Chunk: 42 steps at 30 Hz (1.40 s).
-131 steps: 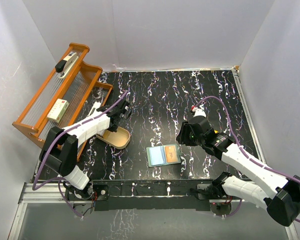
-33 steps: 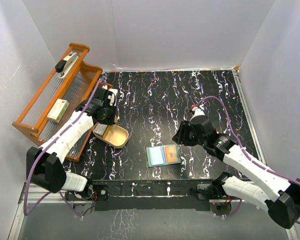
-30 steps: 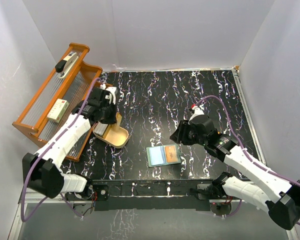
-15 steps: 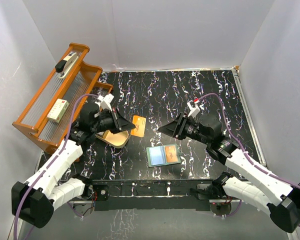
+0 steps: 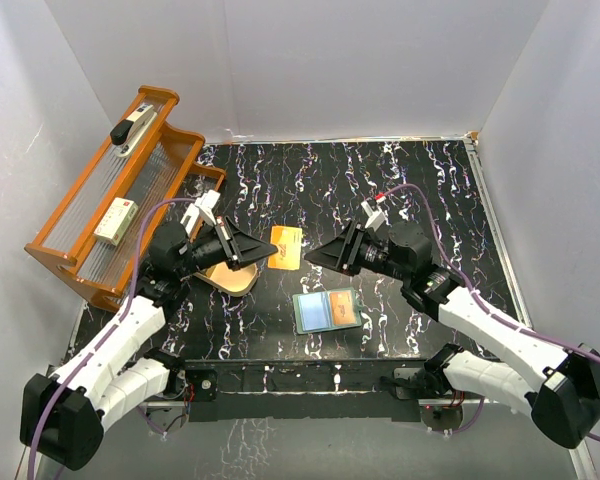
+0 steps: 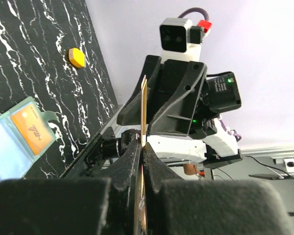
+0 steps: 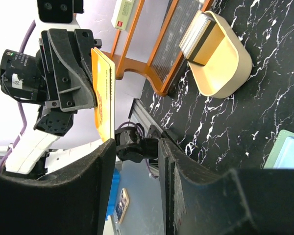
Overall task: Put the credit cards into the card holder
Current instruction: Insert the credit card into the card holder.
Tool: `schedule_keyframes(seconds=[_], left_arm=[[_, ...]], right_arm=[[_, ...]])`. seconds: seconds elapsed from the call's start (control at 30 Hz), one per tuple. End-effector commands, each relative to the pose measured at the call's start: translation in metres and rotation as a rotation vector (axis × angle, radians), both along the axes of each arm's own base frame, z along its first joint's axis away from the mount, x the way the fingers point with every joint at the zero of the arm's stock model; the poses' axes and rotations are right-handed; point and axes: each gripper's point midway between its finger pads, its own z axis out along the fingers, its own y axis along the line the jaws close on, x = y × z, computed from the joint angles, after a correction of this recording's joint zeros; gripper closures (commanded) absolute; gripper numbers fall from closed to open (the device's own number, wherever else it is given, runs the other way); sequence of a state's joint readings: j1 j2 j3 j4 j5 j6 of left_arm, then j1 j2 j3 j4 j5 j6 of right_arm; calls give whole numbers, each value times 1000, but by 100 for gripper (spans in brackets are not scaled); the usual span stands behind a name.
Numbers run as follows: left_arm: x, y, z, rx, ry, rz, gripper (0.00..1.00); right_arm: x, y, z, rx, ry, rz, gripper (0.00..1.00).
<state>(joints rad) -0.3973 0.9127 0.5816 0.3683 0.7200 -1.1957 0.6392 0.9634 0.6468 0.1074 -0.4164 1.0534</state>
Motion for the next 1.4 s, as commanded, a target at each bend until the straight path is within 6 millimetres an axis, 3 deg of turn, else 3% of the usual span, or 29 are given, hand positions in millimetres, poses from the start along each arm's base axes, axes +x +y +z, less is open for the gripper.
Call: schedule_keyframes(seconds=[0.0, 0.37, 0.5, 0.6, 0.83, 1.13, 1.27, 1.37], left_arm=[[-14, -6, 16, -70, -22, -65, 100], [-19, -14, 11, -73, -13, -87, 100], [-20, -16, 10, -76, -11, -91, 100], [-20, -15, 7, -67, -5, -86, 100], [-19, -11, -3, 47, -18, -65, 100], [-25, -15, 23, -1, -69, -122, 100], [-30, -16, 26, 15, -85, -160, 100], [-26, -9, 17, 105, -88, -111, 100]], right_arm=[[-5, 10, 35, 107, -80, 67, 63], [-7, 13, 39, 150, -83, 86, 70], [-10, 13, 41, 160, -93, 96, 83], [-12, 12, 44, 173, -111, 101, 99], [-12, 2, 37, 139, -133, 50, 100], [-19, -6, 29, 70, -166, 55, 100], [-21, -8, 25, 38, -173, 62, 100], [-16, -17, 9, -77, -164, 18, 100]])
